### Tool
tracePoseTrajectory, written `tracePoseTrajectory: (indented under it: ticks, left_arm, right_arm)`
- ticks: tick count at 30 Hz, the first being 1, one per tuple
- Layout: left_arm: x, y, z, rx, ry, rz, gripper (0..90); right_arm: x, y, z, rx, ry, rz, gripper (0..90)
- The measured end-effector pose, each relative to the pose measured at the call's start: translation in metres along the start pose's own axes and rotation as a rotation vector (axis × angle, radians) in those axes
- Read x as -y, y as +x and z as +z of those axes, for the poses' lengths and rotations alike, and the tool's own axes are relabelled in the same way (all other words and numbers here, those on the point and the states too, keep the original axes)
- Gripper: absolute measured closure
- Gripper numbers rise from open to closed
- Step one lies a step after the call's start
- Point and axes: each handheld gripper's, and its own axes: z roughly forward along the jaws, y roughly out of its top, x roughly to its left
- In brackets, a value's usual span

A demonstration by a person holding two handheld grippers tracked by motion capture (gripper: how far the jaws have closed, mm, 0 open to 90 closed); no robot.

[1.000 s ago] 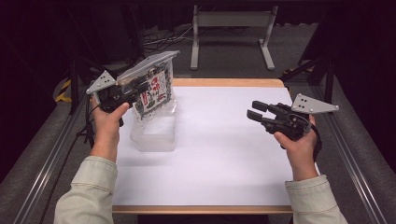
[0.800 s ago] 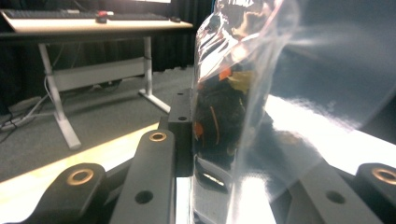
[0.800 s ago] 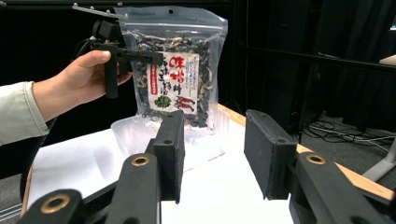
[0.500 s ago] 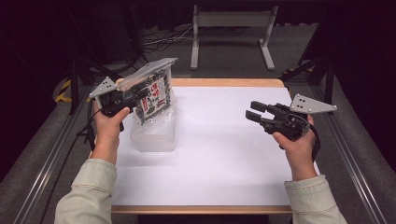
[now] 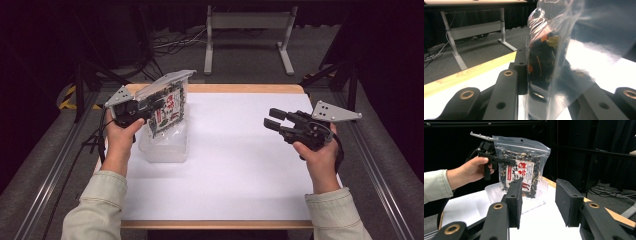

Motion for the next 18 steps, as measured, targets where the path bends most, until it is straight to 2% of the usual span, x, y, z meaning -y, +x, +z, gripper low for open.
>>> tracePoseTrajectory:
  ticks: [3, 8, 11, 15, 18]
  left_arm:
    - [0.007, 0.004, 0.000, -0.001, 0.003, -0.019, 71.8]
    - [0.008, 0.004, -0.001, 0.005, 0.011, -0.011, 71.8]
    - [0.011, 0.005, -0.002, 0.008, -0.001, -0.001, 71.8]
    - [0.023, 0.010, -0.008, 0.015, -0.036, -0.046, 71.8]
    - [0.028, 0.015, -0.012, 0.021, -0.039, -0.062, 71.8]
  right_arm:
    - [0.000, 0.000, 0.000, 0.000, 0.000, -0.001, 58.2]
    - [0.001, 0.000, 0.001, 0.000, 0.003, 0.000, 58.0]
    - [0.001, 0.000, 0.003, -0.001, 0.006, 0.001, 58.0]
    - [0.001, 0.002, 0.003, -0.003, 0.009, -0.001, 57.9]
    - [0.002, 0.001, 0.003, -0.005, 0.008, 0.003, 57.8]
